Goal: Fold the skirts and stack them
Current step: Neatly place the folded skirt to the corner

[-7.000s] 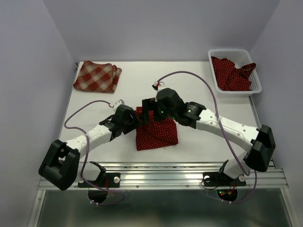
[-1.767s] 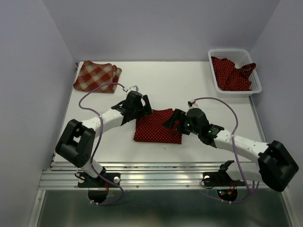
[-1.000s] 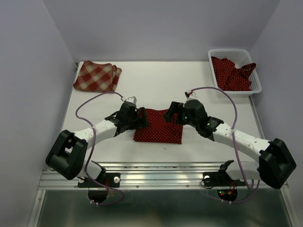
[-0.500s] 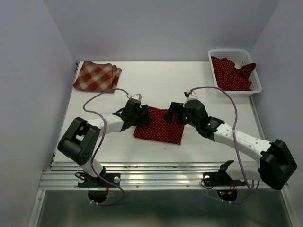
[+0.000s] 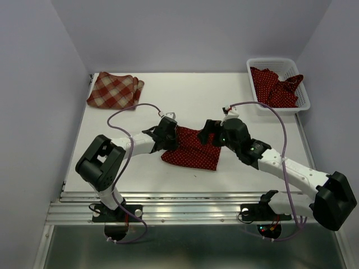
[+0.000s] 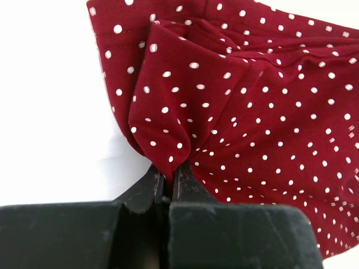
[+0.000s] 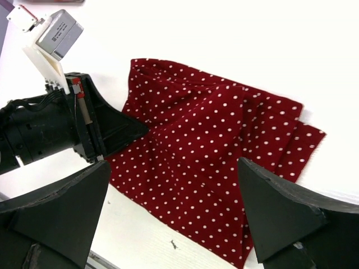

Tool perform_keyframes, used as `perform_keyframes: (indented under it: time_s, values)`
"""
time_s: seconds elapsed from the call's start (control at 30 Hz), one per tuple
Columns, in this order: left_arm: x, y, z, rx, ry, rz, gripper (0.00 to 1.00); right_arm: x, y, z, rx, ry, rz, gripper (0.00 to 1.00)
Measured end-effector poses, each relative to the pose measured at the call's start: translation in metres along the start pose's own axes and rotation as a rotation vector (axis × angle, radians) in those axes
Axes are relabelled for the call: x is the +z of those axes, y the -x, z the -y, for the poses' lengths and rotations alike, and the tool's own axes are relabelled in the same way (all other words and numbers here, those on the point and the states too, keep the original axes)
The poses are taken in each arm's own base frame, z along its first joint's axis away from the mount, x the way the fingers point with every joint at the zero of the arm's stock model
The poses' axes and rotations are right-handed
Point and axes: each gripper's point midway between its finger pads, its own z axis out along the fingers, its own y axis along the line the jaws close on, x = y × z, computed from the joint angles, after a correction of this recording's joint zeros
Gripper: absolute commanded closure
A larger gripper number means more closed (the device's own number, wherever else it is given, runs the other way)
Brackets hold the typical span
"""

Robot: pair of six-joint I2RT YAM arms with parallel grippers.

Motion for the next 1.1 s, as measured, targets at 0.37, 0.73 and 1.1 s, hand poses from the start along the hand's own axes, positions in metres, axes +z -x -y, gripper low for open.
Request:
perform_keyframes:
  time_s: [0.37, 0.73, 1.1]
  values:
    - [-0.032, 0.087, -0.017, 0.142, 0.269, 0.172, 1.00, -0.010, 0.021, 0.021, -0.071, -0.103, 0.092, 0.00]
    - [-0.073, 0.238, -0.050, 0.339, 0.454, 0.394, 1.00, -0.019, 0.032, 0.044, -0.135, -0.215, 0.149, 0.00]
    - [-0.063, 0.338, -0.147, 0.530, 0.586, 0.356, 1.00, -0.027, 0.039, 0.059, -0.151, -0.297, 0.185, 0.00]
